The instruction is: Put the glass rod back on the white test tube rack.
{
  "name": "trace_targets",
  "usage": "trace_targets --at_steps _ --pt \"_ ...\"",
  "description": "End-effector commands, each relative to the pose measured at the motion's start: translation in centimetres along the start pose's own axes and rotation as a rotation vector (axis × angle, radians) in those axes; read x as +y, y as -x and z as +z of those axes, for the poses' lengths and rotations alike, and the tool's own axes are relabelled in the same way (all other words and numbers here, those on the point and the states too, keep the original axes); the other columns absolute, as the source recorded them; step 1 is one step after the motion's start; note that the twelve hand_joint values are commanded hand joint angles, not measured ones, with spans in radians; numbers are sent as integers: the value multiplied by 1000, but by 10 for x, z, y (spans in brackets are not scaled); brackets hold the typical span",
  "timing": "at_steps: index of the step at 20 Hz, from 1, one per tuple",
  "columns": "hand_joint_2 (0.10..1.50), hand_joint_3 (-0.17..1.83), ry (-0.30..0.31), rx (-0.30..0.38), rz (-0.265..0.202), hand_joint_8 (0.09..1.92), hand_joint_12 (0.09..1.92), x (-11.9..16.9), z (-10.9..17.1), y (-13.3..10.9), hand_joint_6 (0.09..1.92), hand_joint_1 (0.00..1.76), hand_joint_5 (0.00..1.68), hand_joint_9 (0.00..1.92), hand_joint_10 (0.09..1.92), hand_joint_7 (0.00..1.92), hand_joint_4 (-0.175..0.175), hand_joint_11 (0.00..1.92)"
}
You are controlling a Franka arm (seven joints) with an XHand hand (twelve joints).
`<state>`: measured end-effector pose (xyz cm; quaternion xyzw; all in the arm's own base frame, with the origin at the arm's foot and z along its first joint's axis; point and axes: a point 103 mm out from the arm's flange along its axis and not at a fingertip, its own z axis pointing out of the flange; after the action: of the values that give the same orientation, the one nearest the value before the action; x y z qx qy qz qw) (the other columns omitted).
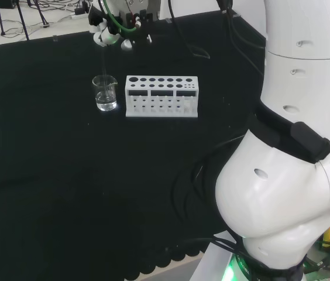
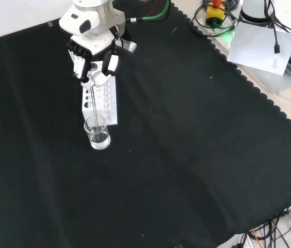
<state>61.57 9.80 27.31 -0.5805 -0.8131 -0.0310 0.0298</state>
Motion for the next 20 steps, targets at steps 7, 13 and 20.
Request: trace_targets --at_steps 7,13,20 --pt "735 708 17 0 -11 1237 718 1 -7 -11 860 1298 1009 1661 953 1131 -175 1664" --pt "735 709 44 -21 -38 1237 718 -2 -28 -23 860 1298 1009 1660 953 1131 -175 1664" --pt "735 709 64 -37 -6 1237 719 -14 -56 -11 860 1298 1009 1660 953 1131 -175 1664"
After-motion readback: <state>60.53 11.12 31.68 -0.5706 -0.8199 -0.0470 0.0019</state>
